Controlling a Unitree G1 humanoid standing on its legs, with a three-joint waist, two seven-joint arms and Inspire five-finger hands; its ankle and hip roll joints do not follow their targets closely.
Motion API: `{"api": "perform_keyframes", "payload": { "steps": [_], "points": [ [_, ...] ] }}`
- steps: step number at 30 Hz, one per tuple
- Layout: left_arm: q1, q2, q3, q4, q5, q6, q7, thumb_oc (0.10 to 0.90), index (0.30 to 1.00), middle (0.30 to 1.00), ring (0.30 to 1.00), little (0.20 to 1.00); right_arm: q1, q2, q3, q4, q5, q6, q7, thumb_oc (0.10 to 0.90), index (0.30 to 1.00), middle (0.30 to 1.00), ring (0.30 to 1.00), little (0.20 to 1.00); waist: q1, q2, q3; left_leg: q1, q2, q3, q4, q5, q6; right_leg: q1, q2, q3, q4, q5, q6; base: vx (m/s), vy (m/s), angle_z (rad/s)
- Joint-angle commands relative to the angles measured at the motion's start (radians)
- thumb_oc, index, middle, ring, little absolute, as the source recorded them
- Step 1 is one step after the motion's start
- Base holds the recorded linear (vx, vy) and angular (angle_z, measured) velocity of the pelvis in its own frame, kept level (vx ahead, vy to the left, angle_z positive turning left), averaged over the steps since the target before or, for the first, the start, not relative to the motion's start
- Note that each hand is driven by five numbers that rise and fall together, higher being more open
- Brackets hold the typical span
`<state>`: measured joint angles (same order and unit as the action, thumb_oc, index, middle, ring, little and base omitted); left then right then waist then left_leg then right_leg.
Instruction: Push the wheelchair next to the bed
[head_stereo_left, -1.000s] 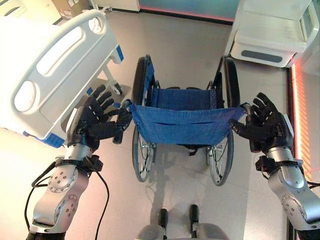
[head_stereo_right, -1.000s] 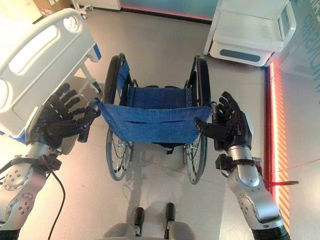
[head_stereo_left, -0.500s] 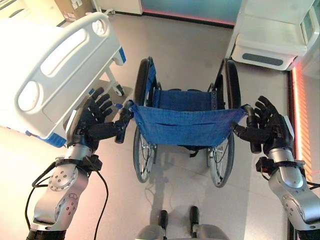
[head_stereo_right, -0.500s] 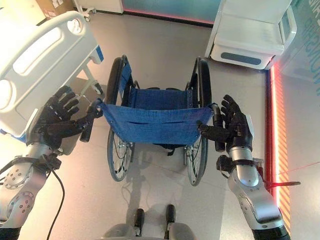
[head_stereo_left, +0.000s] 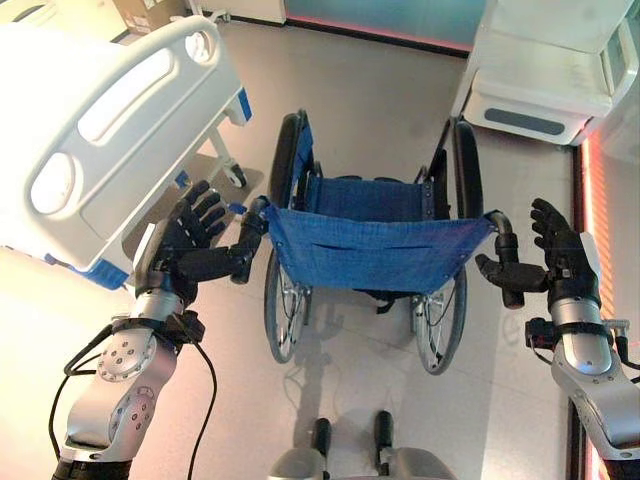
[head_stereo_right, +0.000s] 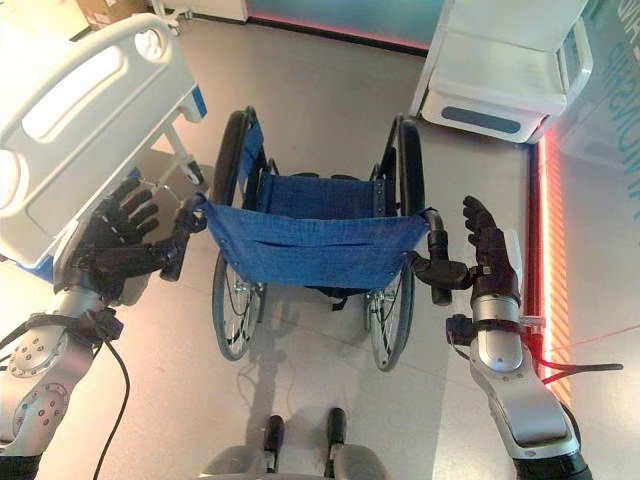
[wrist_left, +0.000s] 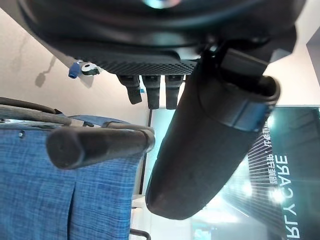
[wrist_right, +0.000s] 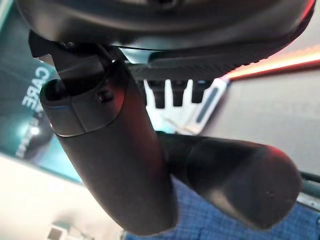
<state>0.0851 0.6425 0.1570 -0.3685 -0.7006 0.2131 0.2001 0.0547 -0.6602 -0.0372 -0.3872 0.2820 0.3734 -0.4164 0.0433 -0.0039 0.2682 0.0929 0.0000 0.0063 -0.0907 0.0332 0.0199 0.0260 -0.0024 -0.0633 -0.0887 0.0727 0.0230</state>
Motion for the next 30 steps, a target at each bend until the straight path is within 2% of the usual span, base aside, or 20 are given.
{"api": "perform_keyframes", "payload": {
  "steps": [1, 5, 9, 13, 17, 25, 27, 28, 30],
  "points": [
    [-0.063, 0.09, 0.016, -0.054, 0.013, -0.074, 0.012, 0.8, 0.9, 0.9, 0.9, 0.9, -0.108, -0.077, -0.032, -0.027, -0.04, -0.064, -0.105, 0.8, 0.9, 0.9, 0.9, 0.9, 0.001, -0.02, -0.082, -0.056, 0.017, -0.021, 0.003, 0.007, -0.013, 0.029, -0.065, 0.026, 0.001, -0.015, 0.088, 0.0, 0.0, 0.0],
    [-0.093, 0.087, -0.02, -0.04, 0.022, -0.077, 0.022, 0.8, 0.9, 0.9, 0.9, 0.9, -0.164, -0.061, 0.02, 0.004, 0.006, -0.045, -0.123, 0.8, 0.9, 0.9, 0.9, 0.9, 0.006, -0.021, -0.08, -0.056, 0.016, -0.024, 0.003, 0.01, -0.013, 0.03, -0.064, 0.023, 0.001, -0.013, 0.087, 0.0, 0.0, 0.0],
    [-0.118, 0.079, -0.045, -0.019, 0.036, -0.077, 0.027, 0.8, 0.9, 0.9, 0.9, 0.9, -0.203, -0.041, 0.065, 0.061, 0.019, 0.006, -0.149, 0.8, 0.9, 0.9, 0.9, 0.9, 0.01, -0.021, -0.079, -0.058, 0.016, -0.028, 0.003, 0.013, -0.014, 0.03, -0.063, 0.022, 0.001, -0.012, 0.085, 0.0, 0.0, 0.0],
    [-0.114, 0.081, -0.042, -0.009, 0.034, -0.081, 0.022, 0.8, 0.9, 0.9, 0.9, 0.9, -0.191, -0.025, 0.065, 0.115, 0.025, 0.029, -0.214, 0.8, 0.9, 0.9, 0.9, 0.9, 0.014, -0.021, -0.08, -0.057, 0.016, -0.03, 0.003, 0.012, -0.012, 0.032, -0.064, 0.019, 0.001, -0.014, 0.084, 0.0, 0.0, 0.0],
    [-0.101, 0.086, -0.023, -0.014, 0.032, -0.085, 0.011, 0.8, 0.9, 0.9, 0.9, 0.9, -0.168, -0.012, 0.043, 0.167, 0.087, 0.045, -0.268, 0.8, 0.9, 0.9, 0.9, 0.9, 0.019, -0.024, -0.079, -0.059, 0.017, -0.034, 0.003, 0.011, -0.011, 0.03, -0.065, 0.014, 0.001, -0.016, 0.085, 0.0, 0.0, 0.0],
    [-0.117, 0.075, -0.036, -0.013, 0.046, -0.079, 0.006, 0.8, 0.9, 0.9, 0.9, 0.9, -0.178, 0.031, 0.076, 0.234, 0.171, 0.075, -0.276, 0.8, 0.9, 0.9, 0.9, 0.9, 0.023, -0.024, -0.079, -0.057, 0.017, -0.038, 0.003, 0.012, -0.011, 0.033, -0.064, 0.008, 0.001, -0.016, 0.081, 0.0, -0.003, 0.02],
    [-0.121, 0.076, -0.037, -0.01, 0.048, -0.079, 0.005, 0.8, 0.9, 0.9, 0.9, 0.9, -0.182, 0.035, 0.08, 0.243, 0.177, 0.072, -0.275, 0.555, 0.533, 0.533, 0.533, 0.533, 0.023, -0.024, -0.078, -0.056, 0.018, -0.038, 0.003, 0.011, -0.012, 0.034, -0.064, 0.007, 0.001, -0.016, 0.081, 0.0, 0.0, 0.0],
    [-0.124, 0.077, -0.039, -0.009, 0.052, -0.079, 0.007, 0.8, 0.9, 0.9, 0.9, 0.9, -0.185, 0.038, 0.081, 0.245, 0.179, 0.074, -0.276, 0.4, 0.3, 0.3, 0.3, 0.3, 0.023, -0.025, -0.08, -0.055, 0.018, -0.038, 0.003, 0.011, -0.012, 0.034, -0.063, 0.007, 0.001, -0.016, 0.081, 0.0, 0.0, 0.0],
    [-0.131, 0.073, -0.046, -0.001, 0.131, -0.077, 0.044, 0.8, 0.9, 0.9, 0.9, 0.9, -0.196, 0.041, 0.086, 0.255, 0.178, 0.073, -0.276, 0.4, 0.3, 0.3, 0.3, 0.3, 0.023, -0.026, -0.081, -0.054, 0.018, -0.039, 0.003, 0.01, -0.012, 0.035, -0.062, 0.006, 0.001, -0.017, 0.081, 0.0, 0.0, 0.0]
  ]
}}
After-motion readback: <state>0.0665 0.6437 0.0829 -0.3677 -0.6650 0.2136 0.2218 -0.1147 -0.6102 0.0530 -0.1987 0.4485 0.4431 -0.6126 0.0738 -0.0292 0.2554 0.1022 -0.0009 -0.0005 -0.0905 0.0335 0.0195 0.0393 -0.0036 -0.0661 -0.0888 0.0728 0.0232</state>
